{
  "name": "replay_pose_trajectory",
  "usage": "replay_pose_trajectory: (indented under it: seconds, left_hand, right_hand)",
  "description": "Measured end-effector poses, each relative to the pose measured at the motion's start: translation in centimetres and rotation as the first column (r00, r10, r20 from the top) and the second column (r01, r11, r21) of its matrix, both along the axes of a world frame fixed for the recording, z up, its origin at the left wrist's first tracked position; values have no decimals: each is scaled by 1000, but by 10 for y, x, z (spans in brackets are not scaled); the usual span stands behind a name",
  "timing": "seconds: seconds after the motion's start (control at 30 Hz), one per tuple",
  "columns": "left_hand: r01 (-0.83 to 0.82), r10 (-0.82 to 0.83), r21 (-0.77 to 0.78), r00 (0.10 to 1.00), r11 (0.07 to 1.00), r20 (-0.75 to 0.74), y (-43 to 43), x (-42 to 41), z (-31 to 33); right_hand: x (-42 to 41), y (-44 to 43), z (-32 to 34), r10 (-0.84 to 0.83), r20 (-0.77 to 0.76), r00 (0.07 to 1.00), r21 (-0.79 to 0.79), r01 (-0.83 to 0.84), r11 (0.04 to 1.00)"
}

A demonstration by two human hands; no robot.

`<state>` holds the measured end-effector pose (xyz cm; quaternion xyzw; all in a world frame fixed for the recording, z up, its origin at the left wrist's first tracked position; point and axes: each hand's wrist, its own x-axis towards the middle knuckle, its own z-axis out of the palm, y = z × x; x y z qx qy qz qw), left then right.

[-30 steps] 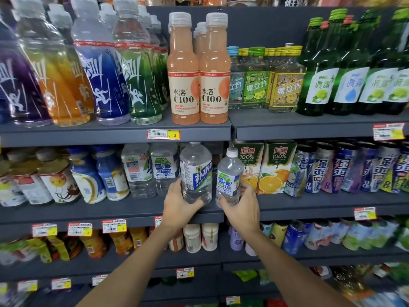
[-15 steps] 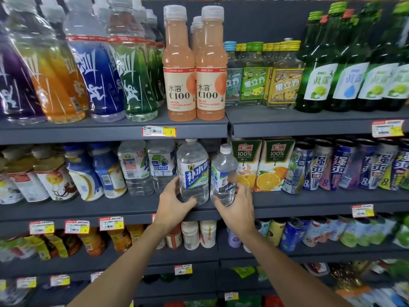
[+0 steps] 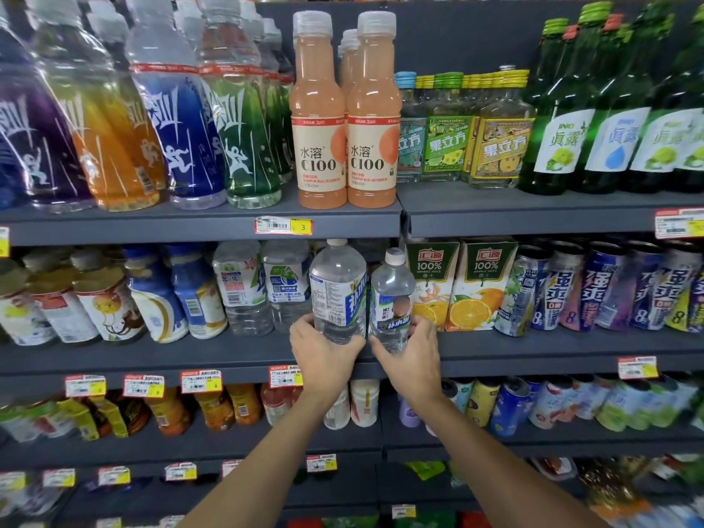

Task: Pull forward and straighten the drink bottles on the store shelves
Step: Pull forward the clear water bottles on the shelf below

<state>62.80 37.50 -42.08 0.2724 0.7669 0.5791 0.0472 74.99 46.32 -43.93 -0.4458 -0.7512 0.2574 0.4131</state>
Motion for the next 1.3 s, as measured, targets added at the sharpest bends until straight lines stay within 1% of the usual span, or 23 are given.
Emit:
replay_pose_trajectory:
  seconds: [0.07,0.1,0.23,0.27,0.37,0.53,0.6,0.7,0.77,0.9,0.97,1.0,1.1,1.2,1.23,1.3]
  left_hand:
    - [-5,6,-24,999,1000,46,-1,0,3]
    - [-4,6,-43,999,999,41,-1,-1,3]
    - [-39,30,-122,997,992,-70,-7,-1,4]
    - [-25,9,-152,994,988,-106,-9,0,3]
    - [61,-90,-191,985,980,-148,-18,5,-6]
    - [94,-109,-154,989,984,-96,-25,1,-9]
    - [158,-173,-169,982,973,-79,-24,-14,-2]
    - [302,-319,-159,944,940,-89,-24,-31,9]
    - [323,-340,-160,936,933,-95,-24,-36,11]
    - [265,-277,-122,957,956,-89,-21,-33,6]
    - [224,-242,-143,963,964,-122,-18,-27,6]
    - [187,-208,-154,968,970,-137,-15,-23,5]
    - [34,-51,-155,993,987,-103,-10,-11,2]
    - [-149,119,-173,978,974,-170,-6,6,1]
    - [-178,148,-166,973,970,-174,-5,10,1]
    - [-155,128,-159,977,975,-170,-6,10,-4]
  right_hand:
    - [-1,1,-1,8,6,1000,-3,-8,1000]
    - [-1,1,-2,9,6,1000,-6,-9,1000]
    - [-5,-2,-4,31,-11,999,-16,-32,999]
    - [-6,-3,-4,42,-14,999,-16,-42,999]
    - [-5,-1,-7,54,-7,999,4,-54,999]
    - [-6,1,-10,65,19,998,22,-66,998]
    - [-5,1,-11,72,20,997,19,-73,997]
    - [-4,2,-11,83,11,996,12,-83,996]
    - [-4,2,-12,80,9,997,16,-80,997]
    - [-5,1,-12,88,10,996,12,-88,996]
    - [-4,2,-11,89,21,996,17,-90,996]
    - [-4,3,-10,87,28,996,20,-88,996]
    - [-4,4,-11,89,37,995,11,-89,996]
    - [-4,4,-11,91,41,995,1,-91,996]
    - [-4,4,-10,93,40,995,-1,-93,996]
    - [-3,5,-10,95,43,995,1,-95,995]
